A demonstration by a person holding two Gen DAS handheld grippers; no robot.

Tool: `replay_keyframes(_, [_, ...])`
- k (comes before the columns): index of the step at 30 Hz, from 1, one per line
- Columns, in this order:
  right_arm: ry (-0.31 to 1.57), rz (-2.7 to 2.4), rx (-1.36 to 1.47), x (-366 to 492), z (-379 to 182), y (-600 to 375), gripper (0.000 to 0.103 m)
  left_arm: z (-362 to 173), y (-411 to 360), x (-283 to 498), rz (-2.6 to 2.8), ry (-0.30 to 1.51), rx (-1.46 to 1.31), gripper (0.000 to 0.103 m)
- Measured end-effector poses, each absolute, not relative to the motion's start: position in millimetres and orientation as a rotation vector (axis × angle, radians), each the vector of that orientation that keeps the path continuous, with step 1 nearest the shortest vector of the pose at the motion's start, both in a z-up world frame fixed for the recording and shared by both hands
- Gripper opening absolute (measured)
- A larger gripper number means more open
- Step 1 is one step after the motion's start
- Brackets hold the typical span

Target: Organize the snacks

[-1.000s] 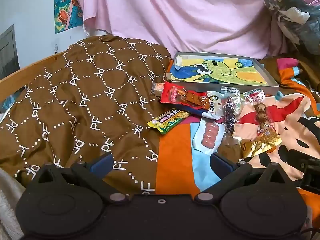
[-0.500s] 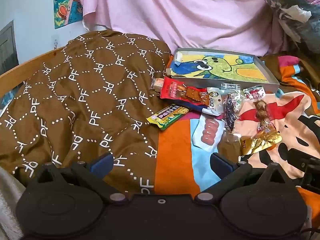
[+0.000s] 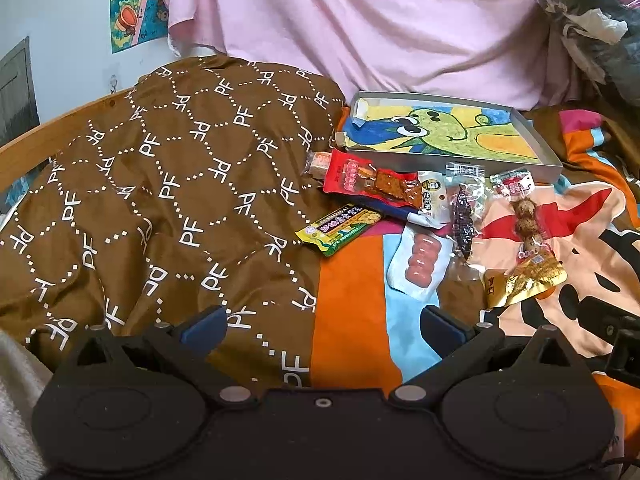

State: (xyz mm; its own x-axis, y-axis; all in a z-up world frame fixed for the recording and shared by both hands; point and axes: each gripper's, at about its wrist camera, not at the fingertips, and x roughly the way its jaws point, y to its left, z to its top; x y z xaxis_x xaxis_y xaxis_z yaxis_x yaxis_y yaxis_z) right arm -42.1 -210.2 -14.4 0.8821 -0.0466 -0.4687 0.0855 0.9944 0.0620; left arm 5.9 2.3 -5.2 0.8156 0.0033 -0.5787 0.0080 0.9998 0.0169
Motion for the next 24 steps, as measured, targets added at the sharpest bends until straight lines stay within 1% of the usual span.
replay_keyframes(24, [0.488,-0.069,0.086,-42.1,-13.1,-209.2,0.103,-7.3,2.2,5.9,-0.002,0.625,0.014,0.102])
